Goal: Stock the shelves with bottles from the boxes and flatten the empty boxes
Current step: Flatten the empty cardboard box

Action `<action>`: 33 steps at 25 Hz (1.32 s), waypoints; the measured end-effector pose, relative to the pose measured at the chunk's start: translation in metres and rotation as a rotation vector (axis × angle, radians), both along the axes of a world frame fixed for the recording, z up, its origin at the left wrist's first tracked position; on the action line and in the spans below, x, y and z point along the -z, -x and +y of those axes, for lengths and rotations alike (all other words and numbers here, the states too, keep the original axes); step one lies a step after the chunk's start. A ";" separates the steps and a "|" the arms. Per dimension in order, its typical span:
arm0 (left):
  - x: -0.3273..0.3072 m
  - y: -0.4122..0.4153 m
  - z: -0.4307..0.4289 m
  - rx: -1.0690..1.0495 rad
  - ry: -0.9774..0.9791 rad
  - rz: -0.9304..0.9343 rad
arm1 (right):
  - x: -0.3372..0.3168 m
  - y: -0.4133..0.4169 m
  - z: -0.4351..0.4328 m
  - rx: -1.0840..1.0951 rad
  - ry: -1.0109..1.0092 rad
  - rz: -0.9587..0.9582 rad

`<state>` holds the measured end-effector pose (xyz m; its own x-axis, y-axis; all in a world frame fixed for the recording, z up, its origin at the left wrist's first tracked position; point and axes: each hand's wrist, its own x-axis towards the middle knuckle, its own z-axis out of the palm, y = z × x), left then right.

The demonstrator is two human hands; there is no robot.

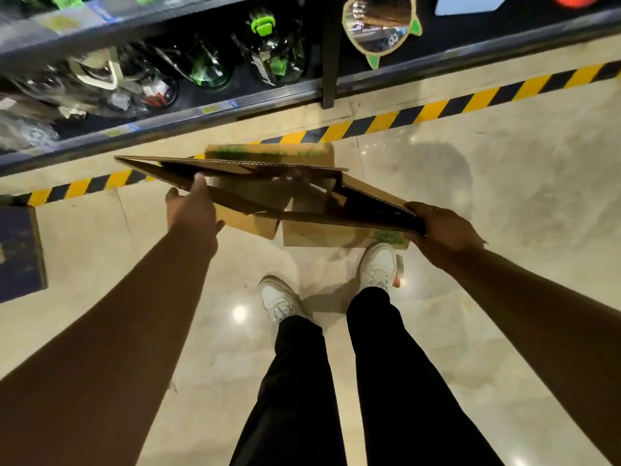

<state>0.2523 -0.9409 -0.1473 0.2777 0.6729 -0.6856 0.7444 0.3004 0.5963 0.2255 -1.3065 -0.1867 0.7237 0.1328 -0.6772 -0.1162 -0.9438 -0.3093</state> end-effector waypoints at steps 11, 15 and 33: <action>0.018 -0.010 -0.007 1.829 -0.954 0.184 | 0.005 0.002 -0.005 -0.114 0.034 -0.324; 0.015 -0.012 -0.011 1.826 -1.008 0.271 | -0.002 0.010 -0.015 -0.151 0.024 -0.426; -0.073 0.064 0.182 1.465 -0.888 0.326 | -0.100 -0.049 0.212 -0.415 -0.038 -0.279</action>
<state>0.1886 -0.7591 -0.0744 0.8861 0.1834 -0.4258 0.1911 -0.9813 -0.0248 0.2744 -1.0947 -0.0863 0.7574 0.4686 -0.4548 0.3586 -0.8805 -0.3100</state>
